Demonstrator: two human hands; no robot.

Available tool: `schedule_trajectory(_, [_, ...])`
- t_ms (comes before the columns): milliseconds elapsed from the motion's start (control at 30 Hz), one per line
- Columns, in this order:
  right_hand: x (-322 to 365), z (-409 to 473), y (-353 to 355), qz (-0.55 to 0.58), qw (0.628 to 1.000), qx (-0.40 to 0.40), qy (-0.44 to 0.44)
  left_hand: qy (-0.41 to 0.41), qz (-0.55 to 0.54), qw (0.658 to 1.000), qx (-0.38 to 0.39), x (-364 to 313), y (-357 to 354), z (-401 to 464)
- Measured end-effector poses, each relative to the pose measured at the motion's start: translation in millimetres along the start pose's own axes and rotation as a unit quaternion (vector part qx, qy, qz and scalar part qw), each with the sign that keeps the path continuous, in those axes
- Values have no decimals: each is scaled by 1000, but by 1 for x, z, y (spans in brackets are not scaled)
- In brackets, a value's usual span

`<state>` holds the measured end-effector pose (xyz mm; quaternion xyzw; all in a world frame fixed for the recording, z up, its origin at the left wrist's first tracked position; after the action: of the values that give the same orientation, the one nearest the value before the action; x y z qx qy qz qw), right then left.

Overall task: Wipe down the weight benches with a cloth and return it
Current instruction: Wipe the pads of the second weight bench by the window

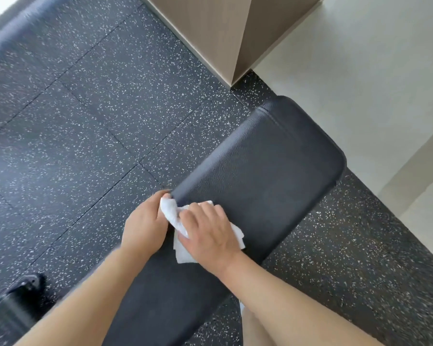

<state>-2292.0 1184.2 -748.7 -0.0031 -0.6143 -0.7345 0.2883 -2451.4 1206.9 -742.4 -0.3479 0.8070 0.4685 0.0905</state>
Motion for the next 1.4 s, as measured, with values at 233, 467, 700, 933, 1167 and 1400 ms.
schedule_trajectory(233, [-111,24,51,-74,997,4,-16,-59,113,988,-88,37,-3,-42])
schedule_trajectory(467, [-111,19,59,-113,956,-16,-271,-65,144,983,-91,34,-5,-43])
schedule_trajectory(700, [78,-65,5,-30,994,53,-90,-63,115,990,53,46,19,-36])
schedule_trajectory(933, [111,-53,57,39,985,129,-109,-67,149,985,59,72,95,-75])
schedule_trajectory(1167, [139,-3,144,76,973,142,-163,-81,137,987,28,86,195,-165])
schedule_trajectory(1400, [210,58,234,103,985,75,-116,-110,83,989,-58,73,300,-260])
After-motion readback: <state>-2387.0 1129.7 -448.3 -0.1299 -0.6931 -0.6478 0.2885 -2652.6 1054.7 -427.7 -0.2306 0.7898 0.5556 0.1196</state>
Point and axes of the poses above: each hand's wrist, its own z-axis towards the middle knuckle, its own y-axis out of the back of the hand, x = y × z, the point moved 2 cm from there along z, towards the middle knuckle, and after that the axes turned 5 degrees about -x, right-handed, at the moved point
